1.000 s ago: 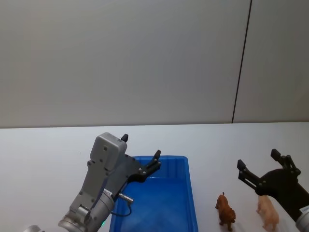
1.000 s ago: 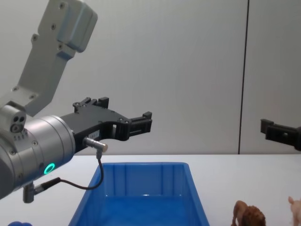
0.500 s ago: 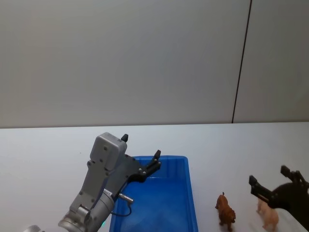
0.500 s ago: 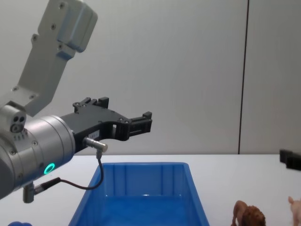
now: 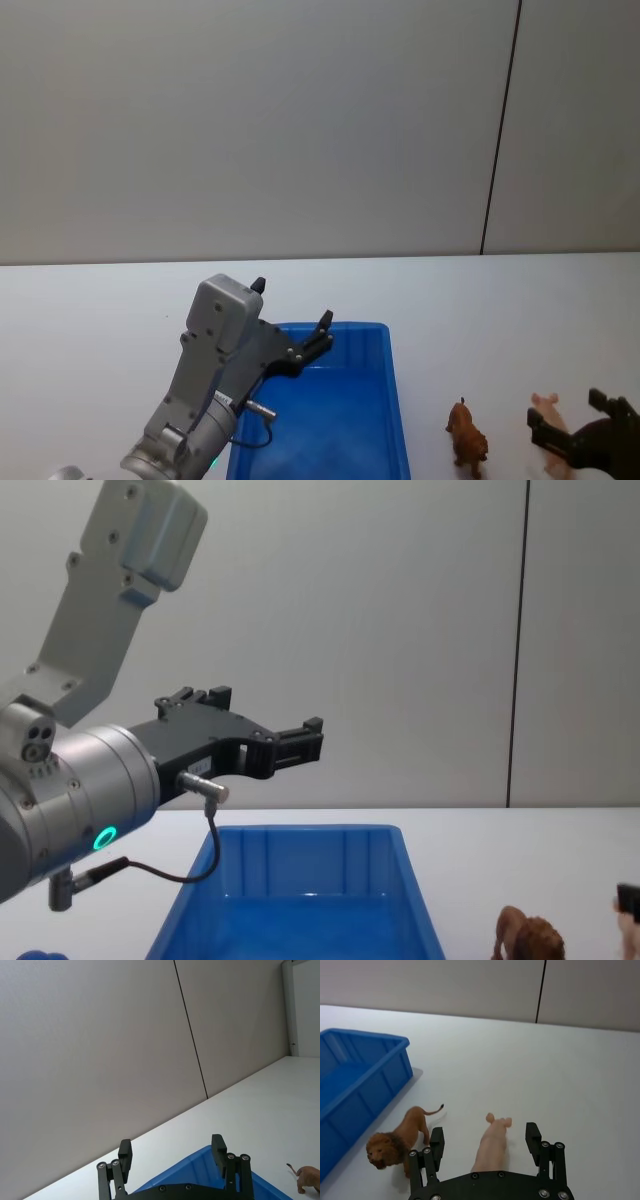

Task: Pick up the two dolls from the table and place them into the box.

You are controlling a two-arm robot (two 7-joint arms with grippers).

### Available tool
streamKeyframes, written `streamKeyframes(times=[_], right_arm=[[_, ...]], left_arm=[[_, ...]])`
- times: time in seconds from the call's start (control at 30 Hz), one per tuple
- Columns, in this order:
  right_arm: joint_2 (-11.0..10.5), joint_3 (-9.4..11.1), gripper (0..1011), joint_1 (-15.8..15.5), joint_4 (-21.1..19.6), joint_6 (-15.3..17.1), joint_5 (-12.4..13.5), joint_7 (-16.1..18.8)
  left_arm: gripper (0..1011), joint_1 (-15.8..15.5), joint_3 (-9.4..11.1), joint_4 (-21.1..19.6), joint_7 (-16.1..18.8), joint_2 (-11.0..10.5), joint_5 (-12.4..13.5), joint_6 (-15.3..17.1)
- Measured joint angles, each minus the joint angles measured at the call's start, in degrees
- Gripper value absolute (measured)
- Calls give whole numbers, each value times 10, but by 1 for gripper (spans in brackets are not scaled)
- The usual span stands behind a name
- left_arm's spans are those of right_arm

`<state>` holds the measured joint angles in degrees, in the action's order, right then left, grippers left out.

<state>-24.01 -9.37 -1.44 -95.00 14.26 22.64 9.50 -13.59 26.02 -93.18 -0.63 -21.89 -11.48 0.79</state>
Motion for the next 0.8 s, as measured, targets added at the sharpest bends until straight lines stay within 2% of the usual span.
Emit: streamKeyframes(times=[0.43, 0.67, 0.73, 0.8], right_arm=[[11, -10, 997, 17, 42, 32, -9, 12], [17, -14, 867, 23, 57, 41, -14, 16], [19, -16, 780, 24, 63, 44, -15, 17], [20, -17, 745, 25, 66, 45, -15, 17]], left_arm=[[1002, 0, 0, 0, 0, 0, 0, 0], [1002, 0, 0, 0, 0, 0, 0, 0], [1002, 0, 0, 0, 0, 0, 0, 0], [1001, 0, 0, 0, 0, 0, 0, 0]])
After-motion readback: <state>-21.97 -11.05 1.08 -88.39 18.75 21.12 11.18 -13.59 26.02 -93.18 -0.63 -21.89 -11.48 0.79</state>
